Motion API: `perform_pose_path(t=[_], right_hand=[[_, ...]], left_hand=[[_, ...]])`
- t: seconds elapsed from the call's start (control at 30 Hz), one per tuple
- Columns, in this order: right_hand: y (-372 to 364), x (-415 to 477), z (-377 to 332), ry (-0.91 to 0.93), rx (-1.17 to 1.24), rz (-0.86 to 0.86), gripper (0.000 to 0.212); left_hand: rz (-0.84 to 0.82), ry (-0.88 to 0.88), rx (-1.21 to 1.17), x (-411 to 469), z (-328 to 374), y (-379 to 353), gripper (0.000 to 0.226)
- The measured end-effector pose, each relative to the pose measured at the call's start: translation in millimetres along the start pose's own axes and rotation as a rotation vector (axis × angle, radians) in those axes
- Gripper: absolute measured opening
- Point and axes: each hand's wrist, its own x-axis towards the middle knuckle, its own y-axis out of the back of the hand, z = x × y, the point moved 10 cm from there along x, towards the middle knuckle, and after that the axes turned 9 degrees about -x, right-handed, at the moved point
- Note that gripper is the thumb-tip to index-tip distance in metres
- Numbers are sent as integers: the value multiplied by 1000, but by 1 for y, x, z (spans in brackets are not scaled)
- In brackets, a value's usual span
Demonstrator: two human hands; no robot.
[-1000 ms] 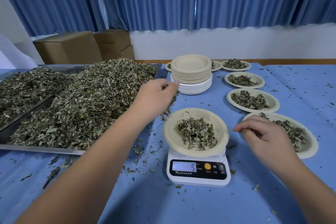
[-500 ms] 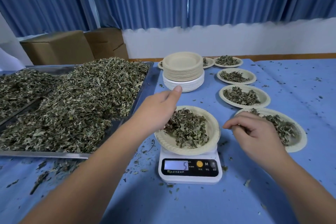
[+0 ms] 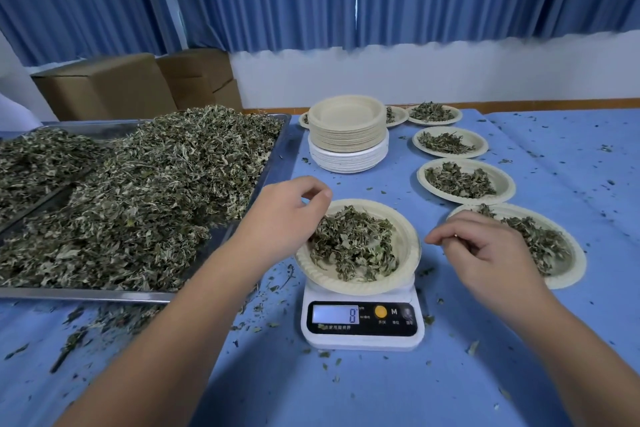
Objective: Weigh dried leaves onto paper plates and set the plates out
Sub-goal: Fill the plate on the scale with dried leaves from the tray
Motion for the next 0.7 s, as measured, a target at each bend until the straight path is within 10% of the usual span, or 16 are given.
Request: perform_pose_path(t=[0.3,0.7], right_hand=[[-1,0,0,9,-6,0,42],[1,1,1,1,-12,6,42]], left_hand=[[292,41,-252,-19,-38,37,17],[-107,-360,147,-34,1,-14,38]])
